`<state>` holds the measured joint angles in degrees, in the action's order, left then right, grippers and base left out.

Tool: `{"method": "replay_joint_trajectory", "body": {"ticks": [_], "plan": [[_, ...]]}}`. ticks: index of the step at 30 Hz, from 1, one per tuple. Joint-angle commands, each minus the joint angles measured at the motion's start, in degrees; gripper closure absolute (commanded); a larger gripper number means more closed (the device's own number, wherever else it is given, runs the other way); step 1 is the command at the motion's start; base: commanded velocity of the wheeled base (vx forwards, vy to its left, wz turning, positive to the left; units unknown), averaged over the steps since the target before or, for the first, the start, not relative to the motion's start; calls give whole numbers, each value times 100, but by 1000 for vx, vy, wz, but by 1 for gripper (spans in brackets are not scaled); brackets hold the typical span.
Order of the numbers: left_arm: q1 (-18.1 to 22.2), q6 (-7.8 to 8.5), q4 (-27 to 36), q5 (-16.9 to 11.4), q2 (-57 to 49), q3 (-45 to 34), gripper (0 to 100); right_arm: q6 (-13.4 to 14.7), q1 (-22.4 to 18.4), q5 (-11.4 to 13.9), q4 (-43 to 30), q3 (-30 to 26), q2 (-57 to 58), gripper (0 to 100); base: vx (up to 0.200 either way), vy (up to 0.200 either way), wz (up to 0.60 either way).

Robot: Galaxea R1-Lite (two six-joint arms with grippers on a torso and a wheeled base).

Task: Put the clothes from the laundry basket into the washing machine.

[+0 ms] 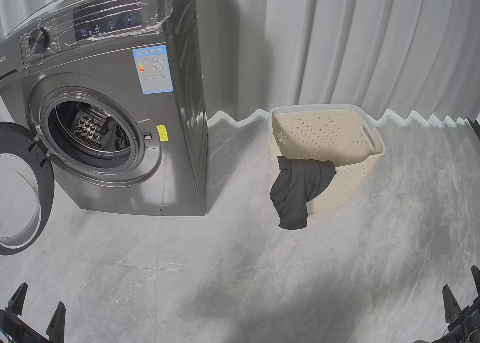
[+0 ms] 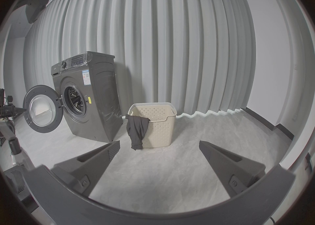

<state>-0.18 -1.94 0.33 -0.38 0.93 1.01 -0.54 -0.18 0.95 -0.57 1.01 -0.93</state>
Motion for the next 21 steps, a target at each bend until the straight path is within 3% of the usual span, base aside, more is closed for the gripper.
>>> {"method": "replay_joint_trajectory", "body": {"ticks": [1, 8, 21], "plan": [[1, 0, 2, 3, -93, -92, 0, 1, 1, 2, -4, -75, 22, 0, 0, -200, 0], [1, -8, 2, 3, -93, -92, 0, 1, 1, 10, -4, -75, 22, 0, 0, -29, 0], [1, -8, 2, 3, -93, -92, 0, 62, 1, -7, 84, 39, 57, 0, 200, 0, 0]]}}
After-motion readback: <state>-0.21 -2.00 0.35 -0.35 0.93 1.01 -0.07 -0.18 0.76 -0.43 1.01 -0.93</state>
